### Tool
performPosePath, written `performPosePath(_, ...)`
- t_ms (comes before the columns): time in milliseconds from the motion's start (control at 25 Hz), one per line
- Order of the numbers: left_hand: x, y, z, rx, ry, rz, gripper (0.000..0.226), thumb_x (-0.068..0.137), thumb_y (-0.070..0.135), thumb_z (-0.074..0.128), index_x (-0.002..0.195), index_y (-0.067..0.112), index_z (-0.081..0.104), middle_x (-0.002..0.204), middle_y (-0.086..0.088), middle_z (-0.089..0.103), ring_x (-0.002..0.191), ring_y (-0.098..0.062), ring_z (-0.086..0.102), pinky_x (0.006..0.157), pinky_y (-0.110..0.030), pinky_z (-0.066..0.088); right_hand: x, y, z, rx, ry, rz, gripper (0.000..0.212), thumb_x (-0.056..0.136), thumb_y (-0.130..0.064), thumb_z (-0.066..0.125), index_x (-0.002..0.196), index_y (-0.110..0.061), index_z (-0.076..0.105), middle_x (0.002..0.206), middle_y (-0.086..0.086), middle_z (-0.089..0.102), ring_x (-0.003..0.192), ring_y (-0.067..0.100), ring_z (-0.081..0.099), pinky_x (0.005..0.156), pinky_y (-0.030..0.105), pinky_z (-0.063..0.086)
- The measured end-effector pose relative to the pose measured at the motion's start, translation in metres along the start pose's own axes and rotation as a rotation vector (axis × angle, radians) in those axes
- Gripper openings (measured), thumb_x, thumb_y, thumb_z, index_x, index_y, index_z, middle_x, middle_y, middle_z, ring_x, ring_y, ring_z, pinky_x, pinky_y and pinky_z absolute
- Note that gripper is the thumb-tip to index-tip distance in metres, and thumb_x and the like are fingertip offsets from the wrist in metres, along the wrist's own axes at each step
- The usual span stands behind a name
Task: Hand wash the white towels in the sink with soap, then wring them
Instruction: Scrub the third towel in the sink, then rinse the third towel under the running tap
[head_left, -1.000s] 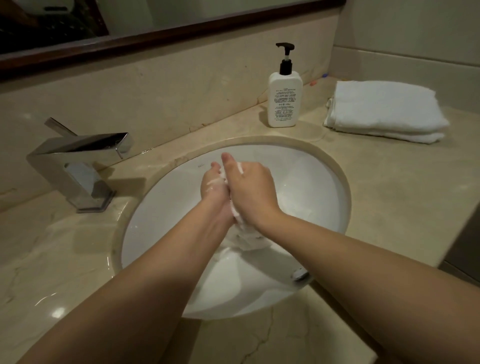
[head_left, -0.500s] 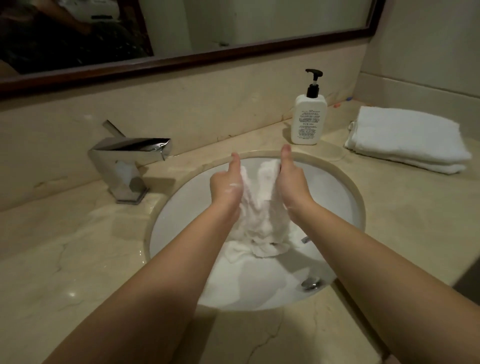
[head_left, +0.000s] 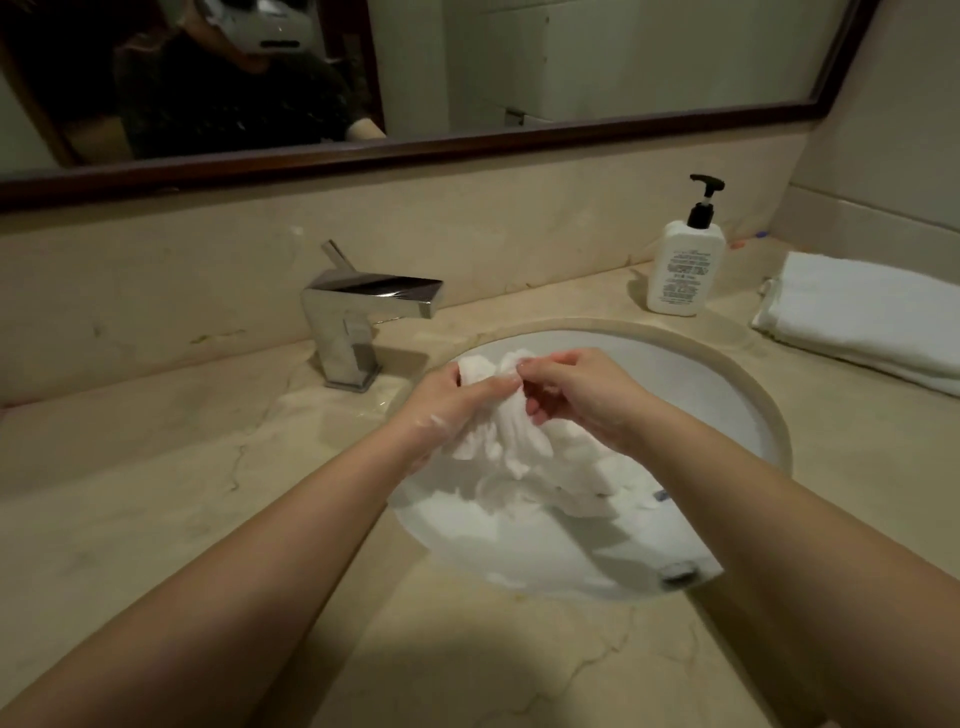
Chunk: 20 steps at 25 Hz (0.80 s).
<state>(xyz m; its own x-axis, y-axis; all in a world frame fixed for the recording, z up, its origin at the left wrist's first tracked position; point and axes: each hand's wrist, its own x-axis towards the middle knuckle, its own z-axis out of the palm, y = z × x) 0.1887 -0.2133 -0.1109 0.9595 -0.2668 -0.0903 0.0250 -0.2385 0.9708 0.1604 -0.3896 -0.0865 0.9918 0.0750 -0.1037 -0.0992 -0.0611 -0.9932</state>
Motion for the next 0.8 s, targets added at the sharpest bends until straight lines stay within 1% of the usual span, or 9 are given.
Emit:
performPosePath(80, -0.001, -0.004, -0.005, -0.047, 0.079, -0.006, 0.018, 0.085, 0.031, 0.08, 0.092, 0.017, 0.07, 0.077, 0.001, 0.074, 0.065, -0.015, 0.067, 0.059, -0.03, 0.049, 0.002, -0.007, 0.005, -0.064, -0.024, 0.038, 0.019, 0.097, -0.006, 0.052, 0.09, 0.004, 0.067, 0.07, 0.011, 0.062, 0.061, 0.022, 0.06, 0.055, 0.03, 0.05)
performPosePath(120, -0.002, -0.006, -0.005, -0.076, 0.119, -0.001, 0.015, 0.085, 0.028, 0.079, 0.091, 0.018, 0.07, 0.078, 0.001, 0.074, 0.066, -0.016, 0.067, 0.06, -0.03, 0.05, 0.004, -0.011, 0.007, -0.154, -0.016, 0.044, 0.023, 0.094, -0.008, 0.05, 0.086, 0.002, 0.069, 0.069, 0.011, 0.064, 0.061, 0.022, 0.06, 0.054, 0.03, 0.047)
performPosePath(200, -0.002, -0.009, -0.006, -0.145, 0.172, 0.012, 0.011, 0.085, 0.024, 0.078, 0.091, 0.019, 0.07, 0.08, -0.001, 0.074, 0.069, -0.017, 0.069, 0.062, -0.032, 0.052, 0.01, -0.019, 0.01, -0.345, 0.061, 0.023, 0.03, 0.091, -0.013, 0.049, 0.08, 0.003, 0.071, 0.064, 0.007, 0.066, 0.055, 0.019, 0.058, 0.051, 0.029, 0.042)
performPosePath(280, 0.002, -0.012, -0.012, -0.188, 0.141, -0.035, 0.02, 0.084, 0.024, 0.079, 0.1, 0.016, 0.07, 0.088, -0.004, 0.076, 0.074, -0.018, 0.073, 0.064, -0.032, 0.055, 0.02, -0.028, 0.015, -0.405, 0.167, -0.012, 0.031, 0.092, -0.013, 0.049, 0.077, 0.002, 0.071, 0.06, 0.004, 0.064, 0.05, 0.013, 0.056, 0.05, 0.028, 0.041)
performPosePath(360, 0.005, -0.015, -0.021, -0.207, 0.058, -0.087, 0.034, 0.081, 0.025, 0.082, 0.11, 0.013, 0.068, 0.097, -0.006, 0.078, 0.084, -0.023, 0.076, 0.074, -0.037, 0.061, 0.032, -0.041, 0.02, -0.394, 0.191, -0.051, 0.029, 0.093, -0.011, 0.048, 0.076, -0.001, 0.069, 0.06, 0.005, 0.061, 0.05, 0.014, 0.055, 0.05, 0.028, 0.042)
performPosePath(480, 0.013, -0.017, -0.031, -0.371, 0.057, -0.134, 0.029, 0.083, 0.018, 0.079, 0.11, 0.015, 0.068, 0.1, -0.006, 0.078, 0.092, -0.025, 0.075, 0.088, -0.04, 0.06, 0.058, -0.061, 0.029, -0.331, 0.188, -0.1, 0.033, 0.099, -0.022, 0.051, 0.074, -0.005, 0.064, 0.056, 0.003, 0.057, 0.049, 0.016, 0.053, 0.048, 0.027, 0.04)
performPosePath(600, 0.015, -0.016, -0.033, -0.544, 0.099, -0.176, 0.024, 0.084, 0.011, 0.077, 0.106, 0.015, 0.069, 0.096, -0.005, 0.079, 0.096, -0.026, 0.074, 0.094, -0.042, 0.058, 0.086, -0.079, 0.039, -0.375, 0.124, -0.131, 0.037, 0.101, -0.033, 0.055, 0.074, -0.008, 0.061, 0.055, 0.0, 0.055, 0.047, 0.013, 0.051, 0.048, 0.025, 0.039)
performPosePath(720, 0.017, -0.019, -0.037, -0.555, 0.157, -0.176, 0.03, 0.082, 0.008, 0.079, 0.109, 0.014, 0.069, 0.098, -0.005, 0.079, 0.096, -0.025, 0.075, 0.095, -0.044, 0.058, 0.116, -0.091, 0.052, -0.463, 0.013, -0.127, 0.035, 0.098, -0.037, 0.061, 0.081, -0.007, 0.063, 0.062, 0.001, 0.056, 0.051, 0.011, 0.051, 0.052, 0.025, 0.04)
performPosePath(800, 0.018, -0.022, -0.042, -0.55, 0.166, -0.168, 0.028, 0.083, 0.007, 0.078, 0.108, 0.014, 0.069, 0.097, -0.004, 0.079, 0.097, -0.025, 0.075, 0.095, -0.045, 0.058, 0.134, -0.1, 0.064, -0.503, -0.06, -0.118, 0.034, 0.097, -0.041, 0.062, 0.084, -0.009, 0.064, 0.066, 0.0, 0.057, 0.056, 0.012, 0.051, 0.056, 0.025, 0.042)
